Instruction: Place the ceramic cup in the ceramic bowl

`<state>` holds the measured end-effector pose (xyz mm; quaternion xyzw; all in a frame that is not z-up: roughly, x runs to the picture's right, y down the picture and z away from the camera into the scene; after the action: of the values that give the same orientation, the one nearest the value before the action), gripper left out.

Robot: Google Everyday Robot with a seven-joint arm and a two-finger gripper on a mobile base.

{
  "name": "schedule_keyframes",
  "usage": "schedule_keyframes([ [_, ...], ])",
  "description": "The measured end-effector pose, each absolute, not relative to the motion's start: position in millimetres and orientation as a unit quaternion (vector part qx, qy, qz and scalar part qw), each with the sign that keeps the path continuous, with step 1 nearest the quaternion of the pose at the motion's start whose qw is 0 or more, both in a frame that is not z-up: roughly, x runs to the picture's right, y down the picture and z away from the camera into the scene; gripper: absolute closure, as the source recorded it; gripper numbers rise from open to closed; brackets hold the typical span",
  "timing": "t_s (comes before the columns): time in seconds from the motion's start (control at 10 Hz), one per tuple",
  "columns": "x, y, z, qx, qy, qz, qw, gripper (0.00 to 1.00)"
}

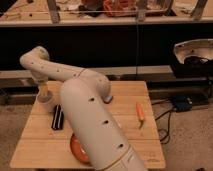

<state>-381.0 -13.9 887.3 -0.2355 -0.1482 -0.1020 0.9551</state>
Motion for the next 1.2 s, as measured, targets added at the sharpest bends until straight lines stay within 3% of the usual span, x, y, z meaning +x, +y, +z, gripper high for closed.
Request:
schedule_keyframes([
  [0.6,-380.7,-10.1,893.6,-0.235,-0.151,-0.108,0.954,0.21],
  [1.0,-381.2,-7.1,896.2,-0.235,-0.153,-0.113,0.953,0.29],
  [1.2,-382.4,-5.3,897.3,-0.235,-0.154,-0.115,0.953,0.43],
])
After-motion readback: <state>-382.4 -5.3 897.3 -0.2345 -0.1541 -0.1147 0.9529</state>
